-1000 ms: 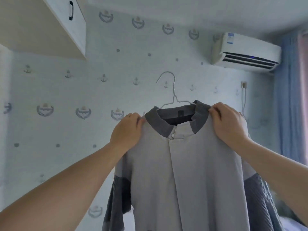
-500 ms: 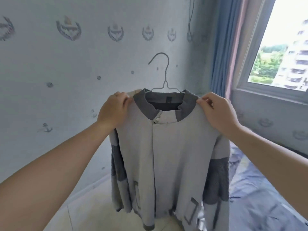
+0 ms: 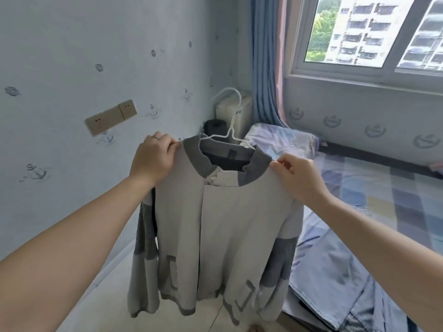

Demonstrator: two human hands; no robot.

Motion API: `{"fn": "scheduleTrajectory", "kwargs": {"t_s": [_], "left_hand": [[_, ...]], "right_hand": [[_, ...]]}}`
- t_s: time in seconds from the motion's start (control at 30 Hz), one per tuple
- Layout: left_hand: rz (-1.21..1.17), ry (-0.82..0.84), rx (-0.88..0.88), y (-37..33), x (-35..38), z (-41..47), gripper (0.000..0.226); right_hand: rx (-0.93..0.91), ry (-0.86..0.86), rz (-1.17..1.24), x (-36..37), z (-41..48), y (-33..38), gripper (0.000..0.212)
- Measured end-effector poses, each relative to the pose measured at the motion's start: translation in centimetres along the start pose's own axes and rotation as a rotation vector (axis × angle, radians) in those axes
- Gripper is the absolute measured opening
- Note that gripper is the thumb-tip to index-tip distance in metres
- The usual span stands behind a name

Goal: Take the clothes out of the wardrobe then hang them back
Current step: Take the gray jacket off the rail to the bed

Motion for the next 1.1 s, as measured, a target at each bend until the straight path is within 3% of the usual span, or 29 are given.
{"fn": "scheduleTrajectory", "kwargs": {"t_s": [0.33, 0.63, 0.87, 1.1], "left_hand": [[-0.037, 0.237, -0.131, 2.8, 18.1, 6.0, 0.021], [-0.109, 0.391, -0.130, 7.5, 31.6, 12.0, 0.022], [-0.137, 0.619, -0.112, 11.1, 43.2, 16.0, 0.027], [-0.076, 0.670, -0.103, 12.8, 53.7, 19.1, 0.031]], "right_hand": [[0.202, 0.138, -0.098, 6.1, 8.1, -11.3, 0.012], [0.373, 0.151, -0.249, 12.8, 16.2, -17.0, 0.013], [0.565, 0.169, -0.436, 17.9, 22.4, -21.8, 0.015], [0.646, 0.099, -0.576, 23.7, 27.5, -29.5, 0.020]]}}
Point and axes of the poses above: each hand's wrist, its own z-axis towards the middle knuckle, its own x-axis out of the palm, y = z × x, the point moved 7 cm from there along z, towards the middle knuckle, and after that the axes turned 7 degrees about x, right-handed, at the moved point
